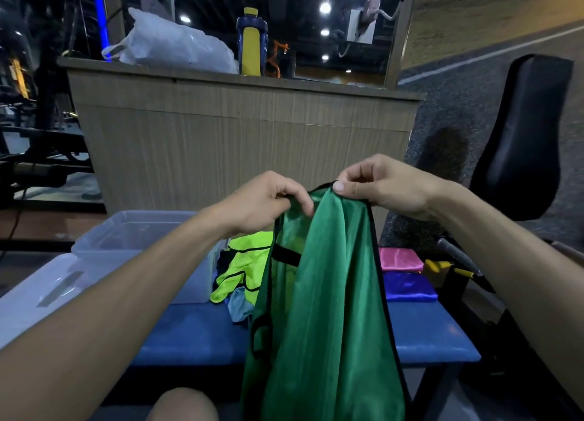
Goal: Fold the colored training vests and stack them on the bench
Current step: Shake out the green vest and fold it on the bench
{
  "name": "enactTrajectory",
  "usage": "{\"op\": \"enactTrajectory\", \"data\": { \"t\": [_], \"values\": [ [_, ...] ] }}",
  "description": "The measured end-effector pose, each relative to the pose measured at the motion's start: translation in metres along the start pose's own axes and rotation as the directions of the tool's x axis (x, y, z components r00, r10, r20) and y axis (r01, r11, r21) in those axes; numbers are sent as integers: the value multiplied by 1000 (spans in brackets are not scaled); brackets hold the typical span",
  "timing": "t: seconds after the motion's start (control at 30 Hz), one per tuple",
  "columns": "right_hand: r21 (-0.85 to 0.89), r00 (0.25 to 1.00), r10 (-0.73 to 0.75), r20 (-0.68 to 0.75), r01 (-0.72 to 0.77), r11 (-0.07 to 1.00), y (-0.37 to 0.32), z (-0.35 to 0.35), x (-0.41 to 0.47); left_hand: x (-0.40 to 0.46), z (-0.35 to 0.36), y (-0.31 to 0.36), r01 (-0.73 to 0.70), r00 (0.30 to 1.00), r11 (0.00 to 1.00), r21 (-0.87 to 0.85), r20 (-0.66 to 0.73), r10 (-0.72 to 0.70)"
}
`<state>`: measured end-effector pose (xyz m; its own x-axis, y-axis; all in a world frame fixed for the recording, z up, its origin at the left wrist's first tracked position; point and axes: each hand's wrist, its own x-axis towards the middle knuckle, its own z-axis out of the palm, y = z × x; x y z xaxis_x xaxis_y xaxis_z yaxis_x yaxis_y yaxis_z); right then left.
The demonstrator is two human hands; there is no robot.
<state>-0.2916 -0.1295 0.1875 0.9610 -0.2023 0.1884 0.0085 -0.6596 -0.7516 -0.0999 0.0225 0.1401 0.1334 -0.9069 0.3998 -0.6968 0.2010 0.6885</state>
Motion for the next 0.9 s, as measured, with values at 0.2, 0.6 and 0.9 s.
{"op": "enactTrajectory", "data": {
  "t": [0.2,0.6,0.9],
  "values": [
    [-135,998,-56,-35,51,990,2,8,4,4,20,6,124,980,930,-345,189,-61],
    [-142,1000,0,31,5,990,28,21,-6,8,19,-17,138,986,851,-508,148,-71],
    [193,978,83,-193,-46,980,98,118,-17,23,10,-14,-11,962,944,-330,-261,-80]
  ]
}}
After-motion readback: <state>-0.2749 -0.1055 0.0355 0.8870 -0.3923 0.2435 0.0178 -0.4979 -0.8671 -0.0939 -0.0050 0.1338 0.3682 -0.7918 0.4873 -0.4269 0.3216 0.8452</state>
